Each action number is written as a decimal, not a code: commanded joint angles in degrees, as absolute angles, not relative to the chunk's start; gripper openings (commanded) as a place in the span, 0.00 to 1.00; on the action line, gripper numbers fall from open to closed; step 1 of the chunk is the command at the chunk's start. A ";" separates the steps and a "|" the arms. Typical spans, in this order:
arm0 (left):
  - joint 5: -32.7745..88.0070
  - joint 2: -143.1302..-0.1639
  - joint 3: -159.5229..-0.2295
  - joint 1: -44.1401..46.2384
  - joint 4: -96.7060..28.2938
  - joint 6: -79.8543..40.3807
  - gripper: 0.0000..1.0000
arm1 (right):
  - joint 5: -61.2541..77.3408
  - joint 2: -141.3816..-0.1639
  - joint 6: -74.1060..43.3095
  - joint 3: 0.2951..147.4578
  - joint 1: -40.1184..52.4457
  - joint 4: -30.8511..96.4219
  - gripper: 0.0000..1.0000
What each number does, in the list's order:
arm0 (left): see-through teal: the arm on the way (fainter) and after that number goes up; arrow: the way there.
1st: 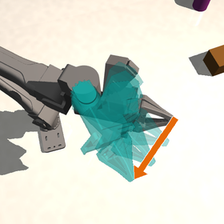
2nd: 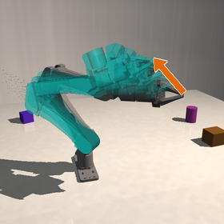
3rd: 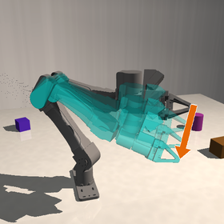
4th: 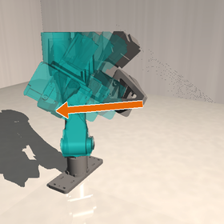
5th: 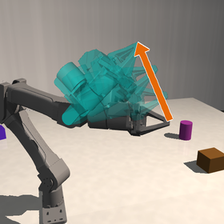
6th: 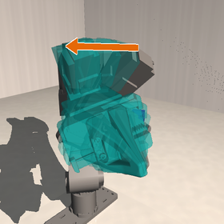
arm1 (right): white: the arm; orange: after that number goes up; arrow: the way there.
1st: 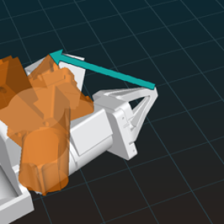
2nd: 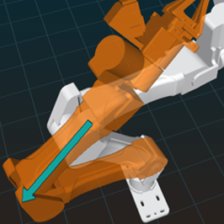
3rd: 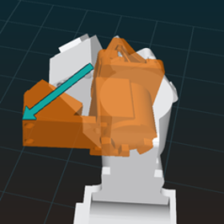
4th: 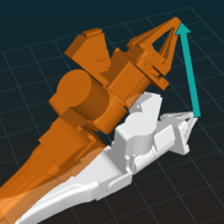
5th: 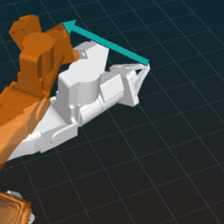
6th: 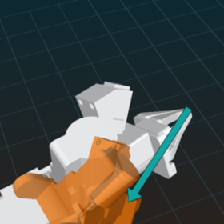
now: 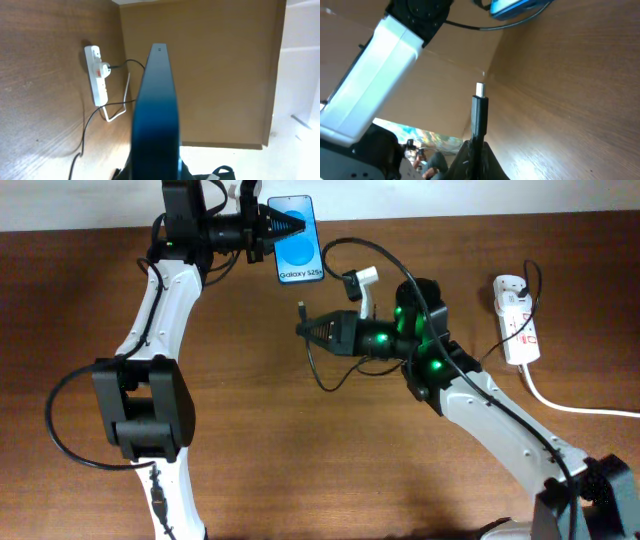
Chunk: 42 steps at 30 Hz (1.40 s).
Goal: Plug charger to phone and switch on socket
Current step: 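Align the connector under the phone's bottom port and push it upward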
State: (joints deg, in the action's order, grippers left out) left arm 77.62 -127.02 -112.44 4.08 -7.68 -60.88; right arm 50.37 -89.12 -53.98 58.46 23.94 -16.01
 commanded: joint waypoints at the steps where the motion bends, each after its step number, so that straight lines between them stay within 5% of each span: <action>1: 78.89 -126.63 -113.45 3.88 -7.07 -63.81 0.00 | 47.83 -89.86 -58.00 58.76 24.21 -17.80 0.04; 42: 81.21 -126.63 -113.45 6.42 -6.90 -60.55 0.00 | 49.17 -90.39 -55.33 58.78 20.64 -17.41 0.04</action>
